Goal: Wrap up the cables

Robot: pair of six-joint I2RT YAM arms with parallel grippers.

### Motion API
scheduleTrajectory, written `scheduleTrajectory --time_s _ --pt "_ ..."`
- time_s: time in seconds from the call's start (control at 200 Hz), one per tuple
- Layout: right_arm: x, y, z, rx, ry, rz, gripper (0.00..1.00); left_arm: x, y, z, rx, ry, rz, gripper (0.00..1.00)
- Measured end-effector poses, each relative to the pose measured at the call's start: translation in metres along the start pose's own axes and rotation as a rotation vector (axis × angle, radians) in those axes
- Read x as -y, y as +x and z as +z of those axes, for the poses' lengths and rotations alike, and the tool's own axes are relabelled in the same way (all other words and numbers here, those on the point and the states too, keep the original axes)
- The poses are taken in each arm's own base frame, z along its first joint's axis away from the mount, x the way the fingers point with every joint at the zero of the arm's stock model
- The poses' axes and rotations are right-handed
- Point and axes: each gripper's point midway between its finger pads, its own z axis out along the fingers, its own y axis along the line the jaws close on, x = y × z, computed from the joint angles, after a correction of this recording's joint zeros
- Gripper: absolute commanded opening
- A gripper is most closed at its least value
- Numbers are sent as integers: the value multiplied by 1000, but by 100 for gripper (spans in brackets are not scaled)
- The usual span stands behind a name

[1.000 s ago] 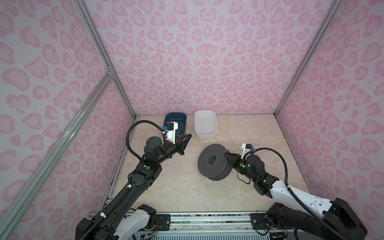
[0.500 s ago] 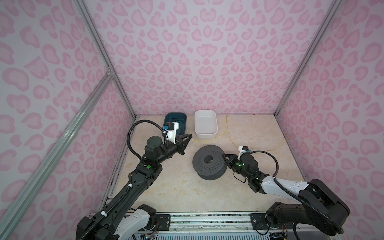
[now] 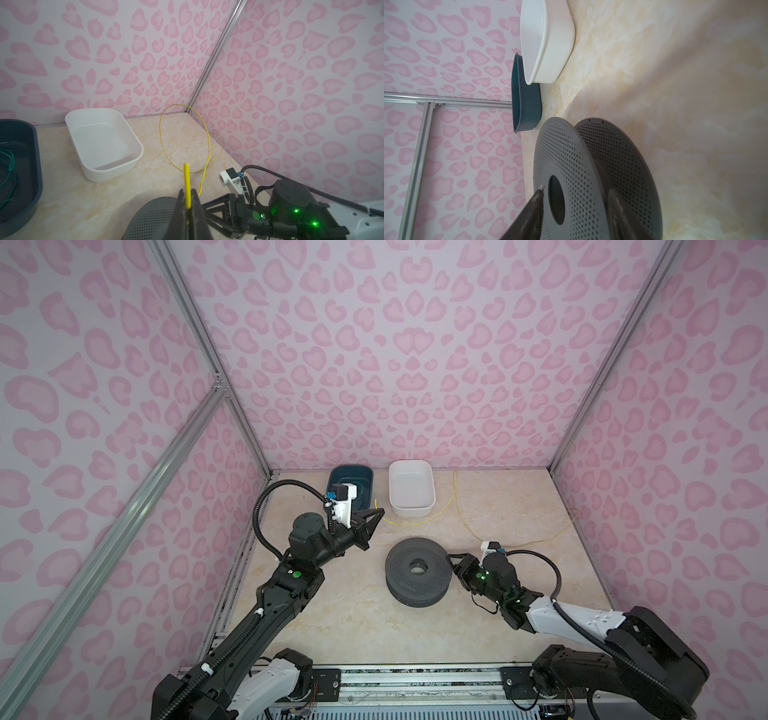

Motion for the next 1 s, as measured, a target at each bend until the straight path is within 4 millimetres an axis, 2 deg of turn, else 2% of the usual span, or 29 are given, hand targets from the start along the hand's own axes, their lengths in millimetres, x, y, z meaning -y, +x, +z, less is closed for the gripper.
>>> scheduleTrajectory --time_s 0.165,0.235,0.305,0.405,0.5,0.645,0.76,0.83,1.0 --pt "-5 -16 -29 67 13 6 60 0 0 0 0 0 -8 4" --pt "-15 -19 -40 81 -10 4 60 -1 1 1 -2 -2 -22 4" --pt "-43 -18 -47 75 -67 -5 61 -3 1 3 -4 -9 -39 4" --pt "-104 -12 -53 52 -193 -24 61 -9 -8 10 14 -46 -79 4" --pt "-151 -4 -47 33 -292 -27 62 -13 -20 15 59 -77 -119 3" --pt "-190 13 -29 -5 -388 17 66 -13 -22 25 99 -85 -179 3" --pt "-220 19 -25 -14 -467 45 67 -9 -26 33 133 -67 -214 3" --pt "-231 18 -23 -8 -512 76 65 -7 -26 36 143 -61 -235 3" --pt "-234 17 -4 4 -530 146 56 -1 -29 37 171 -40 -252 3"
